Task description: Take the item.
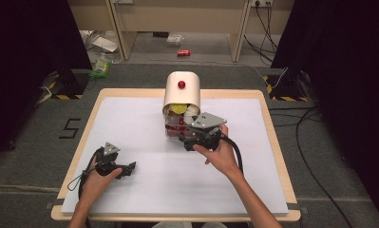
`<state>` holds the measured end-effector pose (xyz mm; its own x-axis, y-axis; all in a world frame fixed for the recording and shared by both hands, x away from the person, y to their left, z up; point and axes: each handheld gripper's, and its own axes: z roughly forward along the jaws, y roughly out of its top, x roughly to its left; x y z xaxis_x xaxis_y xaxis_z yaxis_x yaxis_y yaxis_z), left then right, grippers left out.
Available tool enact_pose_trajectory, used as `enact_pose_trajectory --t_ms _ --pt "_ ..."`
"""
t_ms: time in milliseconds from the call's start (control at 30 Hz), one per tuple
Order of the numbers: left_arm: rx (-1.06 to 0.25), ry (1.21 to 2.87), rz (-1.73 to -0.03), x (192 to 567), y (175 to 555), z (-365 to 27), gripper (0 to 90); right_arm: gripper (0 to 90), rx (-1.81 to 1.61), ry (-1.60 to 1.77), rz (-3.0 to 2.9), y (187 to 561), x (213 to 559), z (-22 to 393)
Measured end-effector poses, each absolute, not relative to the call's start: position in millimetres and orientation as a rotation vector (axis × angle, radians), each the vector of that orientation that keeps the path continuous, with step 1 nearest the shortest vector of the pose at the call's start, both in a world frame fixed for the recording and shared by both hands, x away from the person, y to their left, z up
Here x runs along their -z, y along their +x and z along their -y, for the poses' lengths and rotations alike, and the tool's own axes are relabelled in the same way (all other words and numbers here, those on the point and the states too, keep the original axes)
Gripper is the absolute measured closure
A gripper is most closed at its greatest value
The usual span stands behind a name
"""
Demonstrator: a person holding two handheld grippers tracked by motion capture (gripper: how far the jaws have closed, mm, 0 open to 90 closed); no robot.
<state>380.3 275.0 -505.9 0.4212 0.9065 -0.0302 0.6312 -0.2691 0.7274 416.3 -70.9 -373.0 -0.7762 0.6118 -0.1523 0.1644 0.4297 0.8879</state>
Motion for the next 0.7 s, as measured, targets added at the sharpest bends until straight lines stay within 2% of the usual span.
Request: enact_pose_trajectory --t_ms 233,700 --pt "-0.524 2.005 -1.297 506 380 -275 0.0 21.4 -1.295 0.634 -2.234 426 365 63" --pt "-0.524 2.005 -1.297 506 380 -275 0.0 22.3 -1.233 0.672 -2.266 448 373 61"
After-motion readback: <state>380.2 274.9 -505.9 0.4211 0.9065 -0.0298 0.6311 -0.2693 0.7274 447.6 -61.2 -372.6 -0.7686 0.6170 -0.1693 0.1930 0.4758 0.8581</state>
